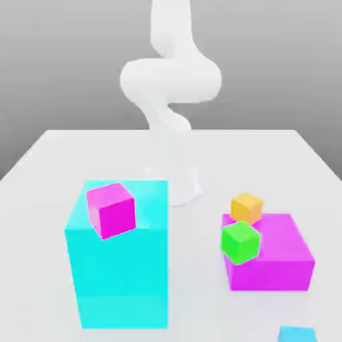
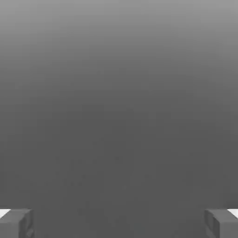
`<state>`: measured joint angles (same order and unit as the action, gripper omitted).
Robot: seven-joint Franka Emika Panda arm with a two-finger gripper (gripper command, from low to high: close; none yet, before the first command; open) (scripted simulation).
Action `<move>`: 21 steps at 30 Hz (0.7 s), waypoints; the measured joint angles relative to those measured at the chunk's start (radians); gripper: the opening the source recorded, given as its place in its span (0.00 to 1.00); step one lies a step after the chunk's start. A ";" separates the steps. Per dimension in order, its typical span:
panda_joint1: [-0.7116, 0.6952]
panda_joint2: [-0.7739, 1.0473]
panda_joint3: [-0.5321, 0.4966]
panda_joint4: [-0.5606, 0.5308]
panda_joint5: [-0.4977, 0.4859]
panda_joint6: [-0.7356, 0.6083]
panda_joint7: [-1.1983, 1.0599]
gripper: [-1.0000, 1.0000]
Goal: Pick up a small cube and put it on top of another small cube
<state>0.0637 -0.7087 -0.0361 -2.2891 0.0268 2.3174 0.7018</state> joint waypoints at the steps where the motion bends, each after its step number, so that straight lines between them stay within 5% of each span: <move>1: 0.028 0.039 -0.016 0.005 0.011 0.007 -0.041 0.50; 11: 0.226 0.408 -0.110 0.049 0.147 0.075 -0.455 0.50; 21: 0.327 0.764 -0.086 0.091 0.219 0.149 -0.821 0.50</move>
<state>0.3905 0.0557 -0.1219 -2.1981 0.2461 2.4661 -0.1194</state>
